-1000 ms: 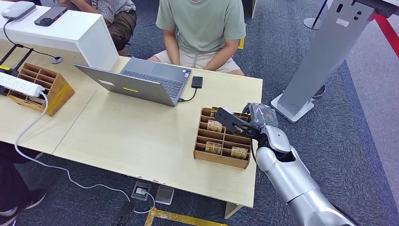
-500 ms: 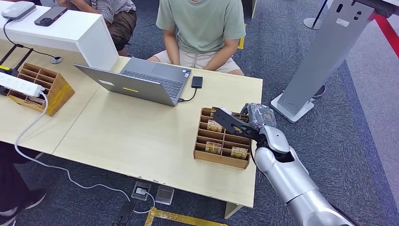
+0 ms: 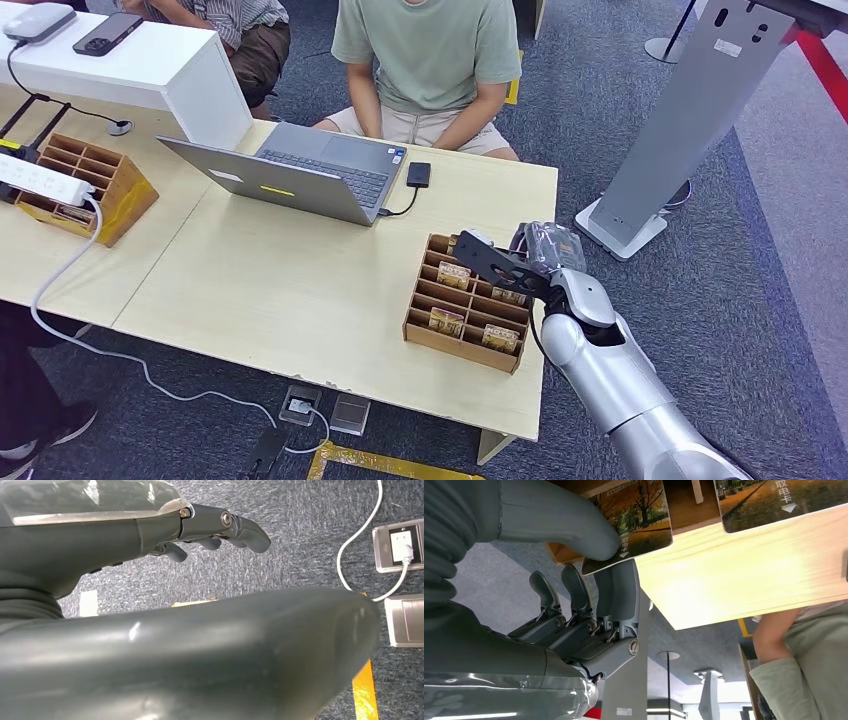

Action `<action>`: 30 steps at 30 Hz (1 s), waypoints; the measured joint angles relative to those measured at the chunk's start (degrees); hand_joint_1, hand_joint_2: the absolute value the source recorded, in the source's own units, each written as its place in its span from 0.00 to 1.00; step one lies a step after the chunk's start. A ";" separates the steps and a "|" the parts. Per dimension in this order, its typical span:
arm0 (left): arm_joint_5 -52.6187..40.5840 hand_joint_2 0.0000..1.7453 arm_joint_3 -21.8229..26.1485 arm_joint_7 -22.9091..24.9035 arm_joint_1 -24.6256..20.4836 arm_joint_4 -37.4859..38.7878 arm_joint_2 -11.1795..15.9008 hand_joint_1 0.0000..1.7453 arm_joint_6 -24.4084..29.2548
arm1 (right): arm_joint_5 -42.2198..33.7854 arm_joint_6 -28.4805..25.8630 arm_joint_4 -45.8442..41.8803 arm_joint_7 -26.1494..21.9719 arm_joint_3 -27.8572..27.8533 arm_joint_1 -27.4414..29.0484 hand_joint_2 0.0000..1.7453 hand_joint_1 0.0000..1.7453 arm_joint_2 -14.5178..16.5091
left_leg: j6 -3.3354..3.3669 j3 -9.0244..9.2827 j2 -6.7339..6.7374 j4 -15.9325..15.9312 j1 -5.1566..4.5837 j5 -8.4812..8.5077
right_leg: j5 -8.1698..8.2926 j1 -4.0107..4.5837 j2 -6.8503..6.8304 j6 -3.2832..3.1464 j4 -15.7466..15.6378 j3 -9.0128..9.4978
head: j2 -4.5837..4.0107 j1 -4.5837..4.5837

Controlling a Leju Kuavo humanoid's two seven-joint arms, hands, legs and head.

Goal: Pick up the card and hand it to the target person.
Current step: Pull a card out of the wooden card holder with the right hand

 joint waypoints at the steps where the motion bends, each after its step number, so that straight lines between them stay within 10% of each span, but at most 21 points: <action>1: 0.00 0.00 0.00 0.00 0.00 0.00 0.00 0.00 0.00 | -0.03 0.03 0.00 0.00 0.00 0.00 1.00 0.79 -0.01 | 0.00 0.00 0.00 0.00 0.00 0.00 | 0.00 0.00 0.00 0.00 0.00 0.00 | 0.00 0.00; 30: 1.07 0.00 0.00 -0.59 0.06 0.00 0.00 0.00 0.39 | -0.14 0.03 -14.06 3.15 -0.74 1.96 1.00 0.79 -3.01 | 0.00 0.02 0.02 0.01 0.00 0.00 | 0.01 0.00 0.01 0.00 0.00 0.00 | 0.00 0.00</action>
